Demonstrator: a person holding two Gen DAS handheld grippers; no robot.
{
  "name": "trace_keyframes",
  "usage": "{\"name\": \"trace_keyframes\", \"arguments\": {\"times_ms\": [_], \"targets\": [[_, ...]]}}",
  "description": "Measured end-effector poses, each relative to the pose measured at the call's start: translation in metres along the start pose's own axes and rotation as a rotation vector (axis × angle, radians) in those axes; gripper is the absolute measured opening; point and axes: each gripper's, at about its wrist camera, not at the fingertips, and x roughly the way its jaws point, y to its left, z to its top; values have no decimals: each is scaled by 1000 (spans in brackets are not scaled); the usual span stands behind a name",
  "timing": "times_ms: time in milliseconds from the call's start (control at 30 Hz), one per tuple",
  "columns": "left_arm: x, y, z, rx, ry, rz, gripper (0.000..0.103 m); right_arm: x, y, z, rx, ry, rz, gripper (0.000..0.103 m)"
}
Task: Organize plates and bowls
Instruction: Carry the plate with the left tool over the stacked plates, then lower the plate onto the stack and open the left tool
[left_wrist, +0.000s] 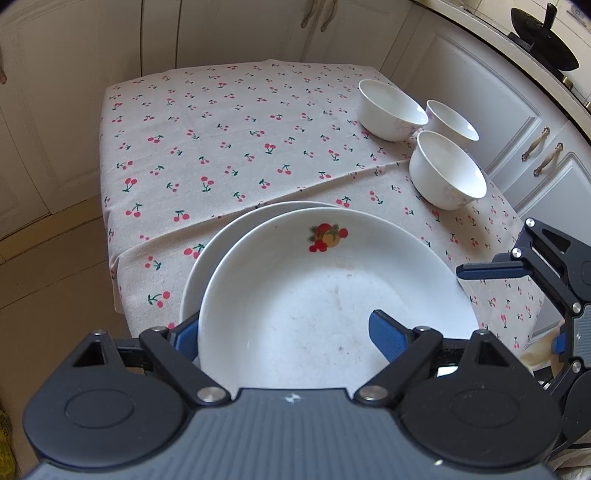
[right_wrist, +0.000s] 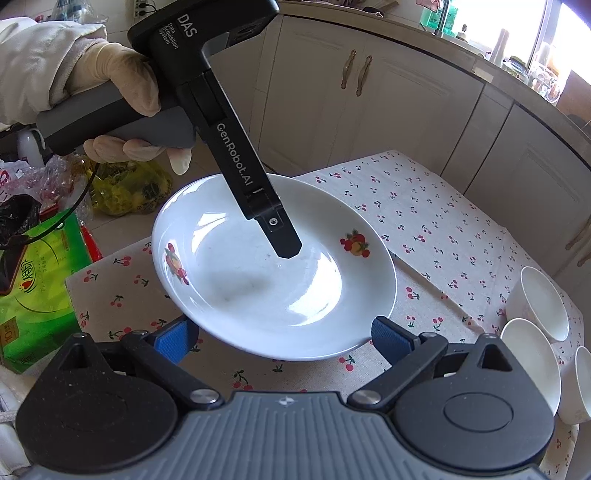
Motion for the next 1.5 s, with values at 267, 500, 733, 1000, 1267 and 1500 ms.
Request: {"name": "trace_keyframes", "arguments": {"times_ms": [267, 500, 733, 1000, 1267, 1500], "targets": [[-9, 1, -9, -38, -13, -10, 90, -3, 0, 0, -12, -16, 0, 101], [-11, 0, -9, -77, -1, 2, 91, -7, 2, -1, -5, -23, -2, 101], [-16, -2, -13, -94, 8, 16, 92, -10, -1, -1, 12, -38, 3, 101], [-17, -2, -13, -113, 10, 21, 94, -13, -4, -1, 30, -55, 6, 101], [-19, -3, -13, -133, 12, 37, 94, -19, -5, -7, 31, -60, -11, 102], [-22, -5, -14, -138, 13, 59, 94, -25, -12, -15, 80, -61, -30, 103]]}}
